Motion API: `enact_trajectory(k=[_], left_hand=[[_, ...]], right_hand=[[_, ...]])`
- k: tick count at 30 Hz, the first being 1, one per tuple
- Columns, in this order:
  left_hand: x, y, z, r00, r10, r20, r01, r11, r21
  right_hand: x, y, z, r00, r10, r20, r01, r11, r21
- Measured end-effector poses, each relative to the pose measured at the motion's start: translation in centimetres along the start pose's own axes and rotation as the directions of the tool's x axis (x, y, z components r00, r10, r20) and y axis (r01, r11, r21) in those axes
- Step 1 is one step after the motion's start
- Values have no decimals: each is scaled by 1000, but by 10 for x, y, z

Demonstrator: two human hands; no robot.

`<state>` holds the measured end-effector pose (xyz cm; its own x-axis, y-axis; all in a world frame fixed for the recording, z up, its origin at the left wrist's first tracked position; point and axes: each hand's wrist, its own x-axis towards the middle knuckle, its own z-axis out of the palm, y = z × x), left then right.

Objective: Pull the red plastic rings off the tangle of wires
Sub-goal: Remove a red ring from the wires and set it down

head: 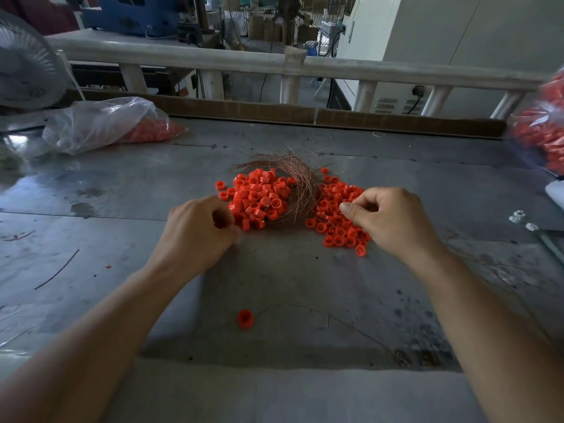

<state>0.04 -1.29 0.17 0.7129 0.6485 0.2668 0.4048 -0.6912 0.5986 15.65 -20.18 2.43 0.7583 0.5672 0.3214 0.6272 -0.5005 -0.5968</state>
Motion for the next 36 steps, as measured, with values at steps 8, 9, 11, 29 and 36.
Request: enact_trajectory(k=[8, 9, 11, 29, 36], left_hand=[[-14, 14, -3, 996, -27, 88, 57, 932, -359], [-15, 14, -3, 995, -22, 98, 56, 929, -366], [-16, 15, -2, 994, -4, 111, 45, 928, -370], [-19, 18, 2, 982, 76, 176, 3, 910, -415], [-21, 19, 0, 979, 88, 185, -3, 908, -419]], right_hand=[[-5, -14, 28, 931, -344, 124, 355, 932, -75], [-6, -15, 32, 922, -356, 154, 370, 926, -77], [-8, -17, 39, 905, -369, 214, 394, 914, -93], [-4, -17, 37, 933, -348, 97, 358, 926, -123], [-4, -15, 40, 921, -388, 28, 389, 916, -100]])
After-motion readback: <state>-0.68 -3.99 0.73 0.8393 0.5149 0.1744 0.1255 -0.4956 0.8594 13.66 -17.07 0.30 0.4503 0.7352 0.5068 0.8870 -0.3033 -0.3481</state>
